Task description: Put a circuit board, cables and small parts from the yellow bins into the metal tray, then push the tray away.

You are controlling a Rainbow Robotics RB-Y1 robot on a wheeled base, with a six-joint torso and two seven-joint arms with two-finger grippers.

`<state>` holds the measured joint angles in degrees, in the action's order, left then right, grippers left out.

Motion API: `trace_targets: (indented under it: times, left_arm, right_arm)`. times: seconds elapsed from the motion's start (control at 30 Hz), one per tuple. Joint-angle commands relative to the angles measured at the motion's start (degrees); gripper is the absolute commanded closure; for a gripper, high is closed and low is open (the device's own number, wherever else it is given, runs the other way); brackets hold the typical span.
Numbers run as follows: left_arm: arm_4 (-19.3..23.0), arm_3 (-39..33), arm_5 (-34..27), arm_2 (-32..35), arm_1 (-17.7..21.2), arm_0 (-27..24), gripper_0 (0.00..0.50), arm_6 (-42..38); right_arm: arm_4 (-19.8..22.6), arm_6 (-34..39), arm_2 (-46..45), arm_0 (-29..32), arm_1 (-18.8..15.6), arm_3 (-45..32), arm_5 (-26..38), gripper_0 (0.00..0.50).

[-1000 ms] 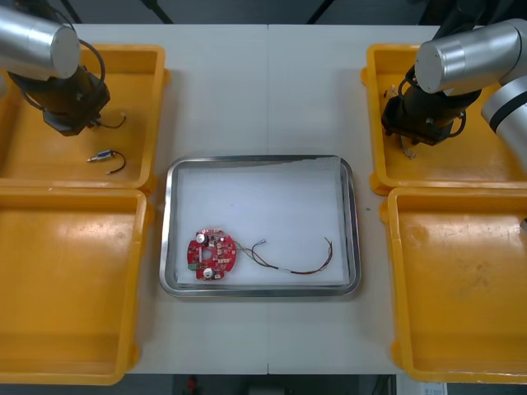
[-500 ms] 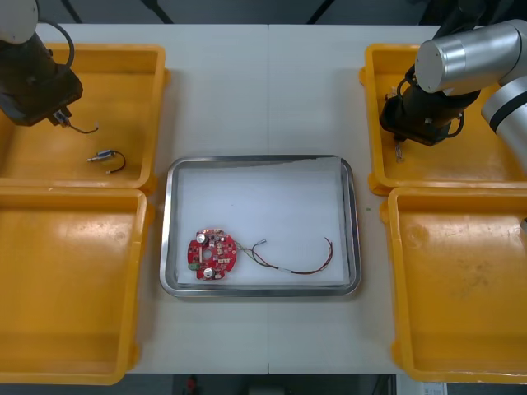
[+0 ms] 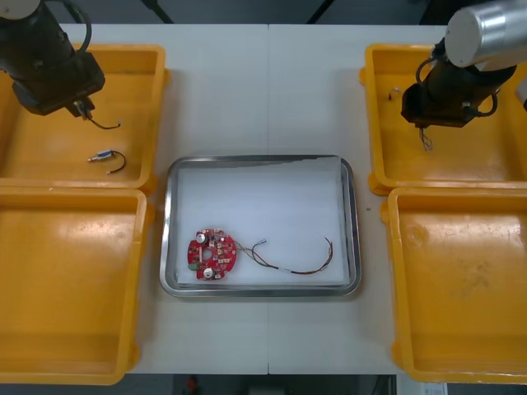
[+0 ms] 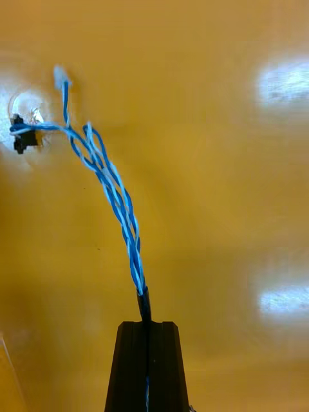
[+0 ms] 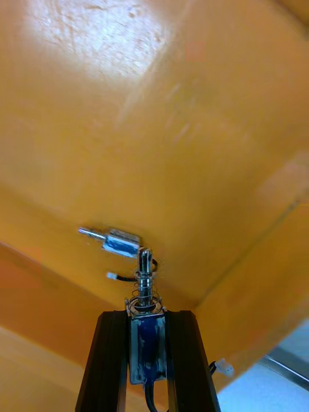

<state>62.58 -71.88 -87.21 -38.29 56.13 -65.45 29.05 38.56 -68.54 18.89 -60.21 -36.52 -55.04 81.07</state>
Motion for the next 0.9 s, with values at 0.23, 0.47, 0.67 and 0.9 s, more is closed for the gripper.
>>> trace_targets:
  times: [0.23, 0.47, 0.67, 0.9]
  left_arm:
    - [2.0, -13.5, -4.5, 2.3, 2.7, 0.4, 0.5, -17.1]
    - [0.2, -24.8, -6.0, 2.6, 1.1, 3.1, 0.5, -26.4]
    - [-7.6, -32.4, -7.1, 2.5, -3.5, 7.8, 0.5, -33.9]
    - [-18.2, -33.4, -7.1, -3.1, -10.7, 8.9, 0.5, -39.8]
  right_arm:
    - [8.6, -10.2, -5.8, -1.4, -8.8, -7.1, 7.8, 0.5]
    - [14.3, -14.8, -6.5, -1.3, -13.3, -10.7, 12.0, 0.5]
    - [17.5, -19.4, -6.5, -1.3, -16.2, -13.6, 15.4, 0.5]
    - [18.1, -22.4, -6.6, -1.4, -17.4, -18.3, 21.4, 0.5]
